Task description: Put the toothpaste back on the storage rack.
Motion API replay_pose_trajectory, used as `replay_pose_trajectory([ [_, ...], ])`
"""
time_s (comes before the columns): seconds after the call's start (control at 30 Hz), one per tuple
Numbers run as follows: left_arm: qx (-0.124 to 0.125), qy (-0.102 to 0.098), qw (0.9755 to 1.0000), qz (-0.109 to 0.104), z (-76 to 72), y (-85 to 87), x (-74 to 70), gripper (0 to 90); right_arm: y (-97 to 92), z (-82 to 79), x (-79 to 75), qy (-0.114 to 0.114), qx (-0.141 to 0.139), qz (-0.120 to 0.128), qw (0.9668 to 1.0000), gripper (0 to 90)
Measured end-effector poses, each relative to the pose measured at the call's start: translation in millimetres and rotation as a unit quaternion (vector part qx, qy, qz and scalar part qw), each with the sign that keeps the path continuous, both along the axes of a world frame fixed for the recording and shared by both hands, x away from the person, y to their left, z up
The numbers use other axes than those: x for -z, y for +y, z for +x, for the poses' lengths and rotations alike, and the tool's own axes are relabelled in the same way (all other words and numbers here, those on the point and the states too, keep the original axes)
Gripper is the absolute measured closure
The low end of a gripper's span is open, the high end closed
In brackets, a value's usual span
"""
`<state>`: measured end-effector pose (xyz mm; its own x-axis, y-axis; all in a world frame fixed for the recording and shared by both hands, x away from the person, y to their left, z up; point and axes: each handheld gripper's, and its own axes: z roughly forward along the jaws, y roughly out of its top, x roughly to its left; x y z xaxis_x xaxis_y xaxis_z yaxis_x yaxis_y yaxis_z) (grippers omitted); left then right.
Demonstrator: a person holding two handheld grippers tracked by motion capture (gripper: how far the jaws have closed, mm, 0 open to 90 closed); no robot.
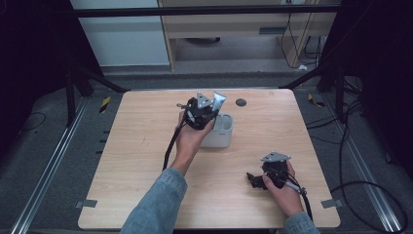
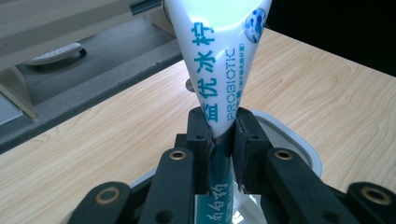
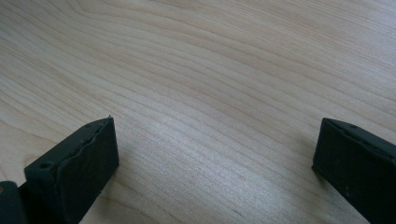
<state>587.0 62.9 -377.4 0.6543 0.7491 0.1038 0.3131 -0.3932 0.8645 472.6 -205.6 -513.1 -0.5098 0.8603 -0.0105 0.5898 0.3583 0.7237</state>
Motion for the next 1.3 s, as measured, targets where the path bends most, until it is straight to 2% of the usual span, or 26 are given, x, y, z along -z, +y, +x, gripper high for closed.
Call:
replay_pose_trajectory([
  [0.4, 0.0, 0.008, 1.0, 0.005, 0.0, 0.9, 2.8, 78.0, 0.0, -0.1, 0.0, 0.0, 0.0, 0.0, 1.0, 0.4],
  [1.3, -0.013, 0.045, 0.9984, 0.032, 5.0, -0.1, 13.7, 77.9, 0.2, -0.3, -0.4, 0.003, 0.001, 0.002, 1.0, 0.4],
])
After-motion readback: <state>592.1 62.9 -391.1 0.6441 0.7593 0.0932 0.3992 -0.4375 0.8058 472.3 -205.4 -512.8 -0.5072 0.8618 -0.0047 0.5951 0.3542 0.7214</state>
